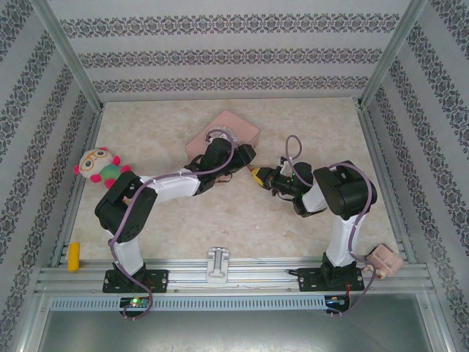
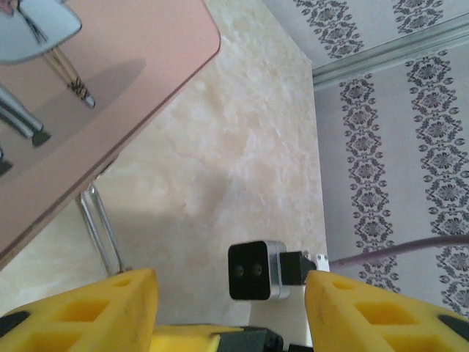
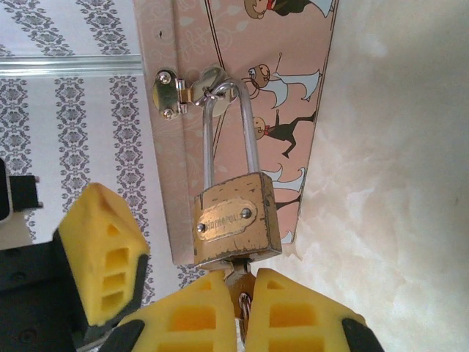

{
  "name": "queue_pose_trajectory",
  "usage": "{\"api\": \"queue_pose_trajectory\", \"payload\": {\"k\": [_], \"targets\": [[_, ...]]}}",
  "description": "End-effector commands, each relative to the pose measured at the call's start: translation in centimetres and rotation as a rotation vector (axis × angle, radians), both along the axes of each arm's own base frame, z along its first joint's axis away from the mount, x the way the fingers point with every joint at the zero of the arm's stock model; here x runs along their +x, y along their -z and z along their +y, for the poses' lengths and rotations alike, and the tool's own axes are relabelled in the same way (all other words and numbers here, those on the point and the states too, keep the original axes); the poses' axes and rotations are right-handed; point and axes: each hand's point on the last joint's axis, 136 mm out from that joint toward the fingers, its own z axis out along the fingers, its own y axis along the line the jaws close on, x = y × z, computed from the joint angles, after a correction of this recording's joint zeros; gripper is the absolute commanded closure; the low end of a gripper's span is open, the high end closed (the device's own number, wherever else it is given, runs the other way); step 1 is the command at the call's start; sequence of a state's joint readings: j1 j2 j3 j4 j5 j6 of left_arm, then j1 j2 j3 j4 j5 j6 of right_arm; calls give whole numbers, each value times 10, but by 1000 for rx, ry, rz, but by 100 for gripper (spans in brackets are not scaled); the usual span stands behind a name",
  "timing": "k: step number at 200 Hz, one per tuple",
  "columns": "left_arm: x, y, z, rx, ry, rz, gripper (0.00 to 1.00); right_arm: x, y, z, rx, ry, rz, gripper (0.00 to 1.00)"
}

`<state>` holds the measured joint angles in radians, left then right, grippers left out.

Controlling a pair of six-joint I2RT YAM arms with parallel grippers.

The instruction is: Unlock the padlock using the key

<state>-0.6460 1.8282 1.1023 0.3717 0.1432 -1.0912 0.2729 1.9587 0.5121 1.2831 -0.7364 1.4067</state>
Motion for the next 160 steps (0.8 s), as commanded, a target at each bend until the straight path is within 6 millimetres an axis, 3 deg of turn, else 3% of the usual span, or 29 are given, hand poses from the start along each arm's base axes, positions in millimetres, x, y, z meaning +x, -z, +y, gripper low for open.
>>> {"api": "queue_pose_trajectory", "payload": {"k": [1, 84, 160], "targets": [[3, 35, 16, 138, -29, 69, 45, 15, -20, 3, 20, 20, -97, 100], [-6, 56, 27, 248, -131, 173, 47, 16, -14, 11, 4, 1, -96, 100], [-6, 65, 1, 164, -120, 214, 50, 17, -13, 15, 3, -6, -95, 100]]}}
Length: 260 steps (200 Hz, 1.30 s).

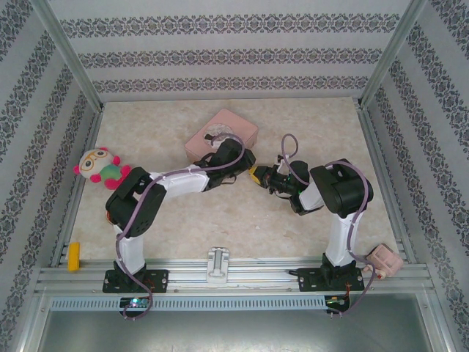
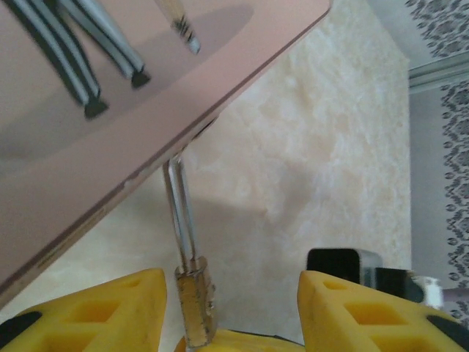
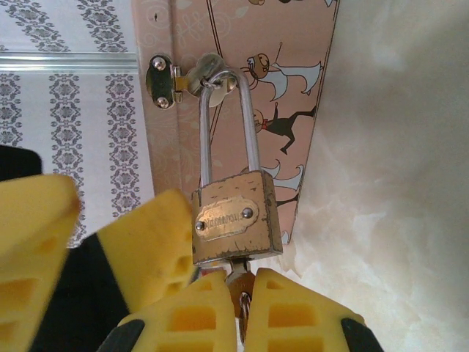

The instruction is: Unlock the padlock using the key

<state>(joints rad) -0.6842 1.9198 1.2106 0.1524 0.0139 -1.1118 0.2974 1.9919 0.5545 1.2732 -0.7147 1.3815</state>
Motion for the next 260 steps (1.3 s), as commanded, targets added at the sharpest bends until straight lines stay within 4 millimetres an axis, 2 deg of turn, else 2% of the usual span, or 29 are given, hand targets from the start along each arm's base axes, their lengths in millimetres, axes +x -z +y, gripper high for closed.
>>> {"api": "queue_pose_trajectory", "payload": {"k": [1, 22, 47, 74, 137, 172, 206, 247, 260], "targets": [[-7, 19, -1, -4, -43, 83, 50, 9, -16, 5, 21, 2, -72, 100], [-11, 18, -7, -32, -45, 73, 50, 9, -17, 5, 21, 2, -72, 100], [-8, 20, 0, -9, -66, 62, 50, 9, -16, 5, 19, 1, -72, 100], [-2, 23, 3, 4, -82, 52, 60, 9, -16, 5, 21, 0, -72, 100], [8, 27, 3, -8, -83, 49, 62, 10, -18, 9, 25, -8, -75, 100], [11, 32, -1, -9, -74, 51, 73, 11, -19, 11, 27, -12, -79, 100], [15, 32, -4, -3, -49, 40, 78, 11, -20, 11, 22, -13, -83, 100], [18, 27, -5, 8, -19, 14, 100, 12, -23, 11, 7, -12, -105, 100], [18, 23, -7, 0, -2, 1, 100, 12, -24, 10, -4, -12, -117, 100]]}}
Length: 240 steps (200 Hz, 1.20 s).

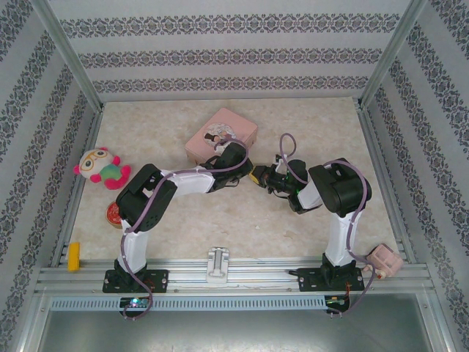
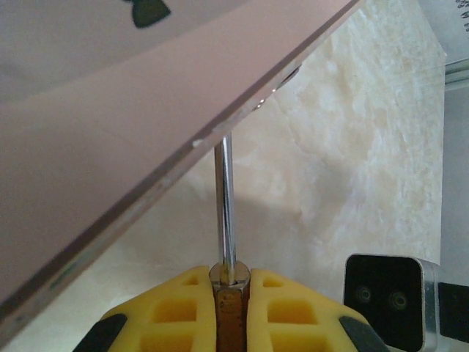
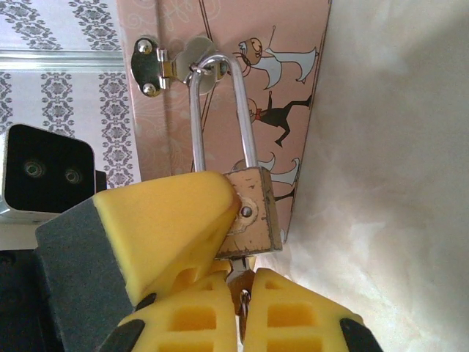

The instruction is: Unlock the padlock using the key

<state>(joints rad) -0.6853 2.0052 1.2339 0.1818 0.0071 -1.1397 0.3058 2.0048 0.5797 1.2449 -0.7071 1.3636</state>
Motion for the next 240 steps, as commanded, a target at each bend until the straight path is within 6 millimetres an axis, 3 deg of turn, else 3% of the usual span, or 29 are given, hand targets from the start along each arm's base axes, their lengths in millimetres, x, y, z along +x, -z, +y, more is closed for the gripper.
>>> {"api": "queue_pose_trajectory", "payload": {"k": [1, 23, 56, 76, 119, 174, 205, 240], "targets": [[12, -6, -2, -7, 20, -37, 100, 8, -28, 6, 12, -8, -117, 100], [10, -15, -4, -30, 37, -63, 100, 7, -31, 5, -19, -11, -148, 100], [1, -28, -8, -97, 56, -59, 100, -3, -39, 0, -106, -24, -201, 79], [-7, -34, -10, -129, 65, -50, 100, -15, -42, -5, -177, -32, -220, 74], [-32, -37, -12, -180, 71, -2, 100, -57, -43, -20, -424, -62, -239, 72], [-61, -31, -12, -263, 72, 85, 100, -110, -32, -55, -878, -107, -292, 76], [-70, -30, -18, -316, 84, 130, 100, -117, -32, -53, -1014, -147, -359, 76], [-74, -26, -19, -336, 85, 164, 100, -108, -36, -38, -1137, -192, -442, 77]]}}
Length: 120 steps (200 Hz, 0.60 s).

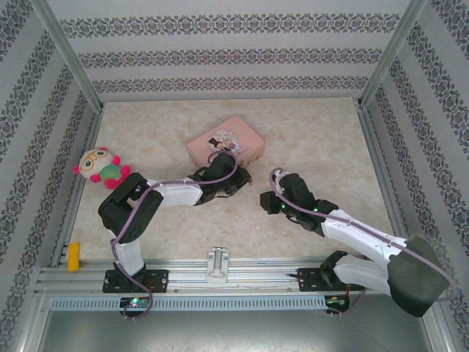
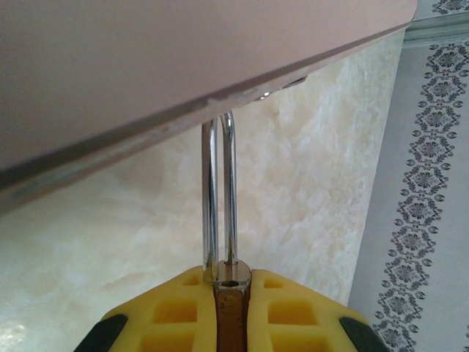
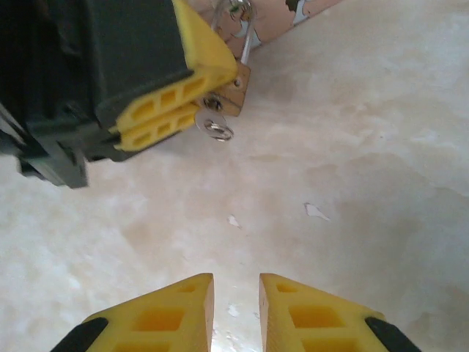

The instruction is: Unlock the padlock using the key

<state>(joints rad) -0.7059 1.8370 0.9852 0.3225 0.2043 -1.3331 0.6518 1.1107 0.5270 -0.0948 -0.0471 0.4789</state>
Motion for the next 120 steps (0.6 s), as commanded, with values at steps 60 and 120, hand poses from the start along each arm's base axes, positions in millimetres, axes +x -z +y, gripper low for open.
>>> {"api": "queue_pose_trajectory", "payload": {"k": [60, 120], "targets": [[-12, -11, -12, -133, 8, 79, 100, 35, -10, 16, -347, -77, -193, 75], [-10, -14, -11, -152, 6, 83, 100, 44, -4, 29, -399, -133, -206, 73]]}}
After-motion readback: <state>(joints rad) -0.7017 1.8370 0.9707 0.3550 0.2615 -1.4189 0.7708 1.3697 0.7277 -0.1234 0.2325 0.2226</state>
